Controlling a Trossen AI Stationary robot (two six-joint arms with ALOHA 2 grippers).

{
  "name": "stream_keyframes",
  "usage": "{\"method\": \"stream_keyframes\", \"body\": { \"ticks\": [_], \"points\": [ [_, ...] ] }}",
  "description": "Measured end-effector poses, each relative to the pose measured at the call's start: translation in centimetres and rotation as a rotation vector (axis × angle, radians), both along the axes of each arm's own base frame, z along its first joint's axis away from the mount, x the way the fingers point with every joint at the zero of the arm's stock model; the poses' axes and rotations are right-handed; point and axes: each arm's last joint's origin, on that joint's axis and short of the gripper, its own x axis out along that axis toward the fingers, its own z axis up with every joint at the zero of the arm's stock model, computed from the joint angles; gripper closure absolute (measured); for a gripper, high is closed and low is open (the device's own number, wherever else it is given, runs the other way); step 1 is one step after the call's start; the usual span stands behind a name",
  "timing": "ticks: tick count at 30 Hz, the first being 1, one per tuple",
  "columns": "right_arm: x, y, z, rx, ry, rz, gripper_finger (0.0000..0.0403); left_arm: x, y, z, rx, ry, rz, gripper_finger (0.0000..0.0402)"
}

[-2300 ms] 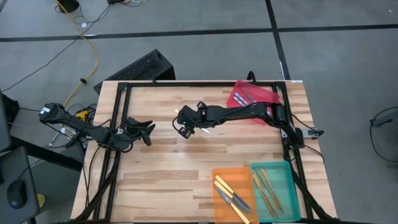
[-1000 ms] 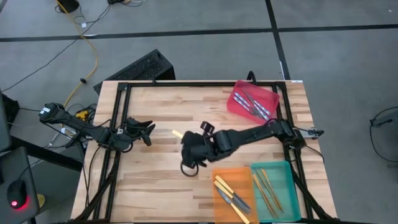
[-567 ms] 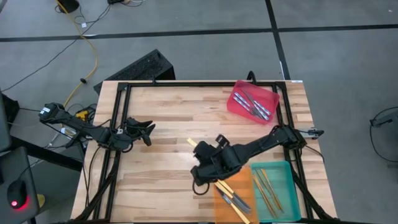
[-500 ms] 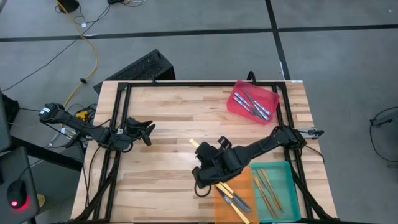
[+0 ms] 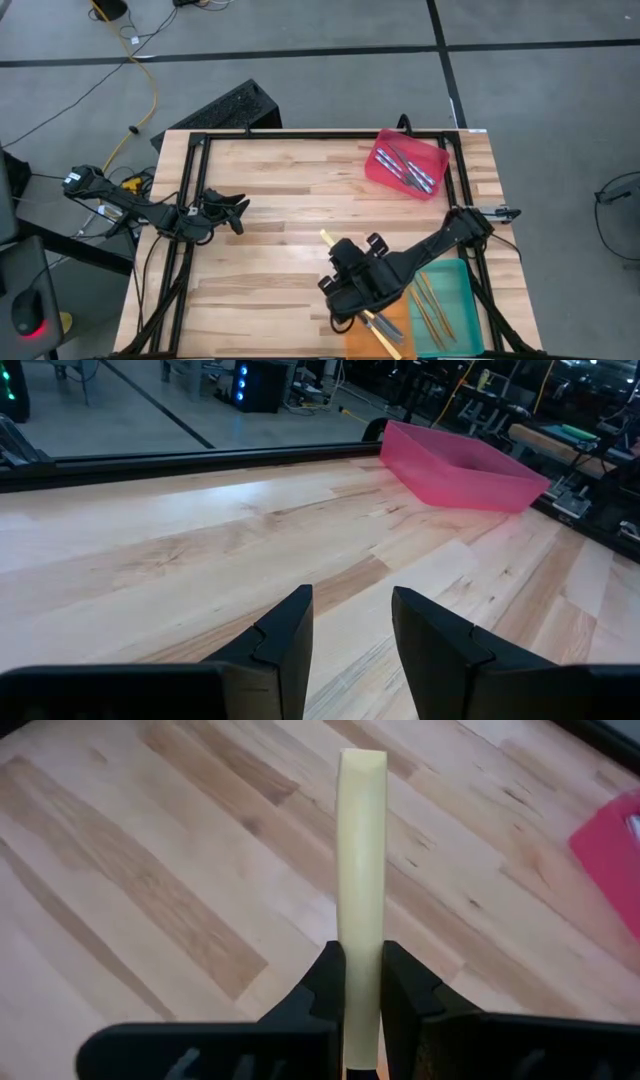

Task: Sort silverware by color (type)
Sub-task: Put the yellow knife into the orange bin

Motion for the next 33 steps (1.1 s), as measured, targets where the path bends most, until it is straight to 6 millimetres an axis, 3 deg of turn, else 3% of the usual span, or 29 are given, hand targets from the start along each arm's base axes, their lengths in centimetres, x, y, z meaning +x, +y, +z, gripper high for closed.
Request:
{"method": "stream_keyframes", "body": {
  "ticks": [33],
  "points": [
    [-4.1,6.3,-0.4,0.153,-0.161,-0.109,0.0359,0.0,0.0,0.0,-0.003,0.001,-0.007,0.028]
  ]
}}
